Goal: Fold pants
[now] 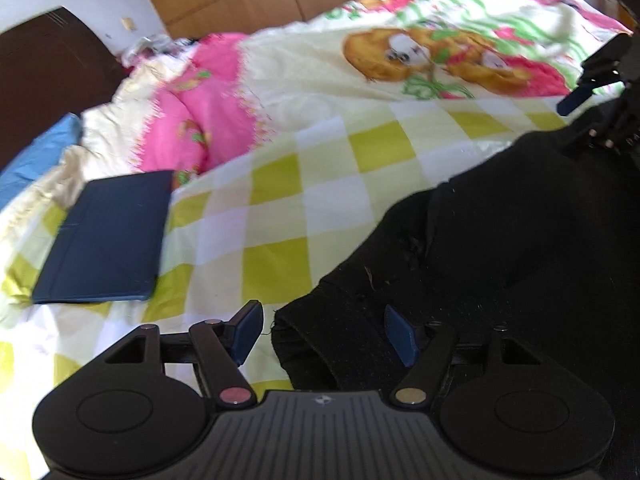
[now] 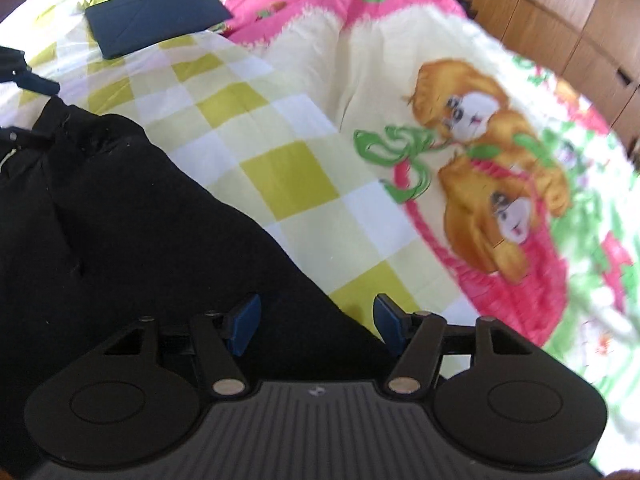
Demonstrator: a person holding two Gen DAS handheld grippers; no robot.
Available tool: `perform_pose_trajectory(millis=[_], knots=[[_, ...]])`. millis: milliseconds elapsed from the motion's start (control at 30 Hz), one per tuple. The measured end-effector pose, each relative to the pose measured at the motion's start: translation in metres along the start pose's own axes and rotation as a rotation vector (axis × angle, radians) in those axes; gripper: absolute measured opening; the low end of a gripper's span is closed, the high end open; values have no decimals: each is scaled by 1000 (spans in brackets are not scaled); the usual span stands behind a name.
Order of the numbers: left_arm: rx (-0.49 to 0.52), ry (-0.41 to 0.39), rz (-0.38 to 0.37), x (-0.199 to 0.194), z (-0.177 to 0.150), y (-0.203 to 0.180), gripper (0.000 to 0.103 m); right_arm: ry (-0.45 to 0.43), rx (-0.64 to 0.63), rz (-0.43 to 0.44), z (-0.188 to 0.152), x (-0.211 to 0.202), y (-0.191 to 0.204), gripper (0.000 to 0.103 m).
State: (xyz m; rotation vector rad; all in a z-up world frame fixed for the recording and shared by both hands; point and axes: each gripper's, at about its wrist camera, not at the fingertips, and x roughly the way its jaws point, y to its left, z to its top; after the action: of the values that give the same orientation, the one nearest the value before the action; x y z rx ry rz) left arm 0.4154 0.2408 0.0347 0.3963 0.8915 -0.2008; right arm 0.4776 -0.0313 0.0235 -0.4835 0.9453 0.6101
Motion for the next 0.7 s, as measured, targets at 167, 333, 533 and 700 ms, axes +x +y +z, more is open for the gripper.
perform_pose_trajectory(millis=[167,333,533,700], knots=[[-22,40,-86,4,7,18,84,51,52,91,-2,2,-17,63],[-14,107,-76,29,14,22,93,82,73,94,-10,15,-14,63],[-12,142,-86,43,13,13,65,63,102,83,-12,3,0,5],[9,109,-62,27,11,5,40,-3,101,-3,-11,-26,19,3]])
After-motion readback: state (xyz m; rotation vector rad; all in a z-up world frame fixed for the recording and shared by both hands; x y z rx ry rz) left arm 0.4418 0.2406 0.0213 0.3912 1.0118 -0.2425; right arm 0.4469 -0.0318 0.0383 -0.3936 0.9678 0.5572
